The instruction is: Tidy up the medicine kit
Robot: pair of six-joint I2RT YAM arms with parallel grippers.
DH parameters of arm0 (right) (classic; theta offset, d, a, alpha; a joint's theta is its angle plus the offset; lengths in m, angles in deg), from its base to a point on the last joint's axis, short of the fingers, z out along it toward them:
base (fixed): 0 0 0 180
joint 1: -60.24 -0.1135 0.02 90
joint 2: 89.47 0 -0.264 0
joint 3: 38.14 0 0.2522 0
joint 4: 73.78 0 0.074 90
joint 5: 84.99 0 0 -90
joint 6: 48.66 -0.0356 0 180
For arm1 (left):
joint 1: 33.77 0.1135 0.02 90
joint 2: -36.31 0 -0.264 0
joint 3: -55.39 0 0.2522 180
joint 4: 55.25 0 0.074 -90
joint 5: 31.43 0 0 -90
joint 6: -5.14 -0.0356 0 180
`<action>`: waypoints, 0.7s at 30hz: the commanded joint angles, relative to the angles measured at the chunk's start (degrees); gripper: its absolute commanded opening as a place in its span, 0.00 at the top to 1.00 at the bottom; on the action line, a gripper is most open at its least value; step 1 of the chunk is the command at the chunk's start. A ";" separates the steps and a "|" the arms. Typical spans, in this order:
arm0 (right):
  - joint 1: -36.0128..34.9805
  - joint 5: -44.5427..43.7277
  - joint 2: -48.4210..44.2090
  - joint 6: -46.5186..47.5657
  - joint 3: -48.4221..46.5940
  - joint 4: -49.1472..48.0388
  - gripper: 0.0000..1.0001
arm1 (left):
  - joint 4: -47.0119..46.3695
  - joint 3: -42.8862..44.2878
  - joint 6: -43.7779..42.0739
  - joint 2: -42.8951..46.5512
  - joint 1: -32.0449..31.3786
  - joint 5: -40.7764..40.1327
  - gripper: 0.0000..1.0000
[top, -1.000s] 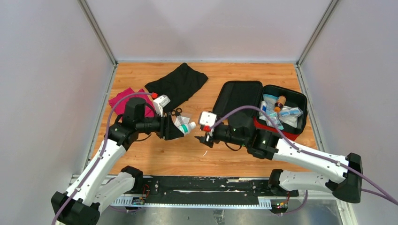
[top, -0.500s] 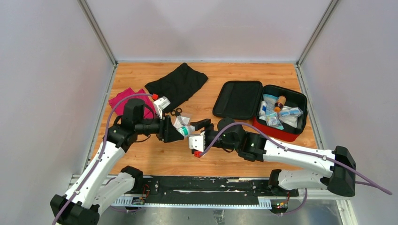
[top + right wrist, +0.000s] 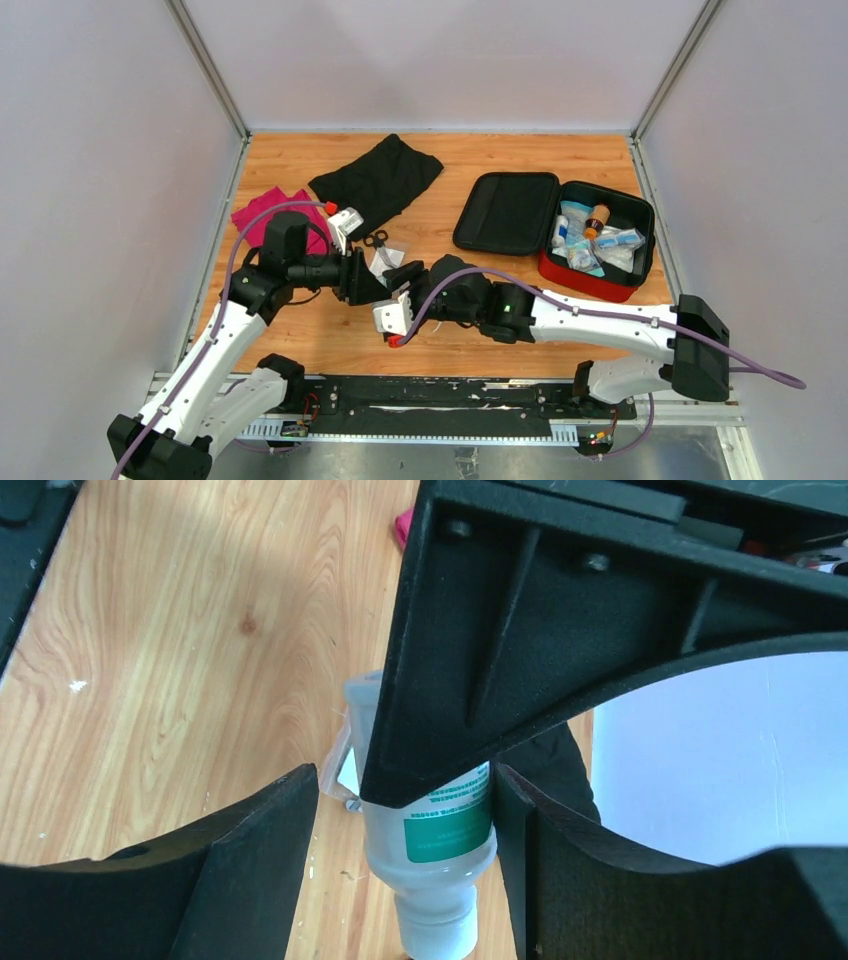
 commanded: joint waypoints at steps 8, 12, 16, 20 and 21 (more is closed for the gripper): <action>-1.05 -7.04 1.96 3.65 -0.73 0.11 0.55 | -0.25 -0.78 0.61 0.51 -0.27 2.47 0.79; -1.07 -10.68 1.52 2.58 -1.08 0.56 0.76 | -0.21 0.09 0.62 0.86 -0.27 2.41 0.58; -0.94 -13.88 -0.79 -0.56 -0.44 0.28 0.81 | -0.26 2.43 0.99 2.04 -0.27 0.13 0.26; 0.71 -18.61 -4.49 -6.39 1.83 -0.31 0.84 | 0.00 5.34 2.65 5.12 -0.27 -10.01 0.01; 1.79 -20.23 -5.47 -8.55 2.34 -0.32 0.85 | 0.05 5.70 2.99 6.01 -0.27 -12.73 0.00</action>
